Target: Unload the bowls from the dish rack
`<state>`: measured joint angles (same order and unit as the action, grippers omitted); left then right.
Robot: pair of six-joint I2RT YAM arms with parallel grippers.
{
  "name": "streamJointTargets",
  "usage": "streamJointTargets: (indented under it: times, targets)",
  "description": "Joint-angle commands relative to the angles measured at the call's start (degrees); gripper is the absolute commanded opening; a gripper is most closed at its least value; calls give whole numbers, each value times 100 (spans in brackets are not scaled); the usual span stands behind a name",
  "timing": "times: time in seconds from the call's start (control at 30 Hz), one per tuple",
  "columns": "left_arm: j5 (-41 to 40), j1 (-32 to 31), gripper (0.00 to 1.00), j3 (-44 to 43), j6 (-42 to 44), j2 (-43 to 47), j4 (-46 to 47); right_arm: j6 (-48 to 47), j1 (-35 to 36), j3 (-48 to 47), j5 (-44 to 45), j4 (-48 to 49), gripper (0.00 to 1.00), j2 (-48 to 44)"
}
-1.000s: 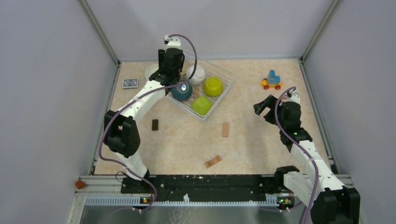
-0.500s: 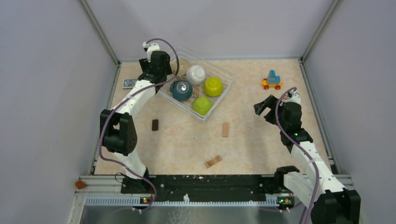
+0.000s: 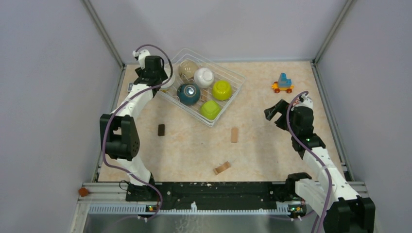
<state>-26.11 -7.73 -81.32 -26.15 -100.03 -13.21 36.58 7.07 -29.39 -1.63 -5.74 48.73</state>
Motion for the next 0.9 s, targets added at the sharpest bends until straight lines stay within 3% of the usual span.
streamJointTargets:
  times: [0.0, 0.27, 0.6, 0.73, 0.87]
  targets:
    - [202, 135, 70, 81, -252, 33, 237, -59, 23, -258, 85, 47, 97, -128]
    - [95, 258, 65, 241, -440, -55, 294, -30, 22, -263, 84, 80, 97, -51]
    - [85, 280, 37, 259, -449, -230, 377, -19, 23, -267, 115, 93, 97, -21]
    - [58, 289, 35, 229, -417, -284, 419, -4, 22, -269, 114, 90, 97, -22]
    - [77, 289, 13, 116, -329, -322, 406, 40, 22, -261, 87, 99, 97, -19]
